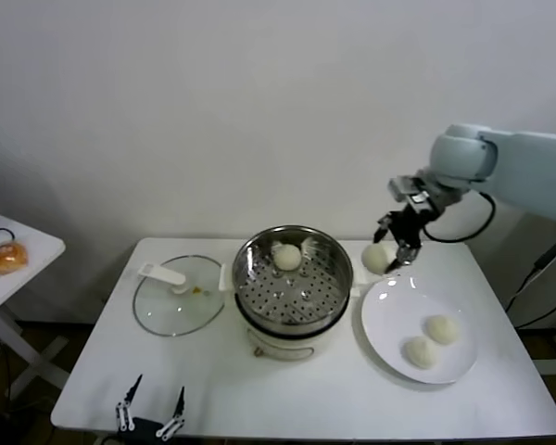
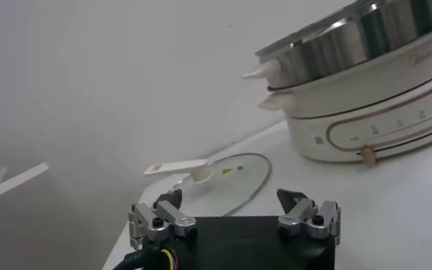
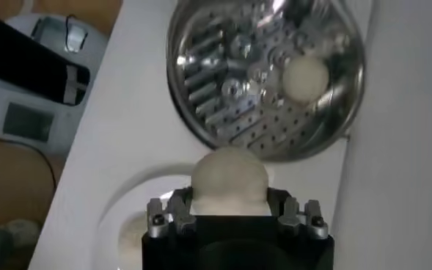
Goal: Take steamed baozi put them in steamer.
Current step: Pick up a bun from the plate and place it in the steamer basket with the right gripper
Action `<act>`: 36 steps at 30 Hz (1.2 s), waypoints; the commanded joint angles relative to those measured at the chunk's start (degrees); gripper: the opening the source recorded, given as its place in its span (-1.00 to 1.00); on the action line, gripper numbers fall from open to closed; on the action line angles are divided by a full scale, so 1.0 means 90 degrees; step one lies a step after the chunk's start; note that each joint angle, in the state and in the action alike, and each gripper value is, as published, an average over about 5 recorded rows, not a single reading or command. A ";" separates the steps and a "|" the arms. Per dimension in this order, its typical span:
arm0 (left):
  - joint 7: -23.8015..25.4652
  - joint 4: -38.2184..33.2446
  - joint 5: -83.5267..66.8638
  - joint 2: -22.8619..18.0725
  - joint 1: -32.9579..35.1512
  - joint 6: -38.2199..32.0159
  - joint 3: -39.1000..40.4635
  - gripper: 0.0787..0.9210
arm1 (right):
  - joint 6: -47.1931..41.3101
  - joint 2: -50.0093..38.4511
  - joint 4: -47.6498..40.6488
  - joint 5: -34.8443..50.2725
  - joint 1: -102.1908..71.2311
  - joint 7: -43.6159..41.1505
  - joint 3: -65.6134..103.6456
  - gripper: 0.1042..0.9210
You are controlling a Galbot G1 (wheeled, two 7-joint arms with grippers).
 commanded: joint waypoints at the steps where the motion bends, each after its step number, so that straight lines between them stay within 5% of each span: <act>1: 0.0011 -0.0026 0.0007 -0.0145 -0.0007 0.0000 0.0011 0.77 | -0.0730 0.1396 0.0302 0.0976 -0.0100 0.0534 0.0773 0.39; 15: 0.0047 -0.0020 0.0002 -0.0099 -0.0033 -0.0020 0.0011 0.77 | -0.0877 0.3116 -0.1445 -0.0147 -0.1784 0.0941 0.0886 0.39; 36: 0.0068 0.0013 -0.0002 -0.0070 -0.0037 -0.0034 -0.0022 0.77 | -0.0843 0.3671 -0.2446 -0.0983 -0.2925 0.1027 0.1083 0.41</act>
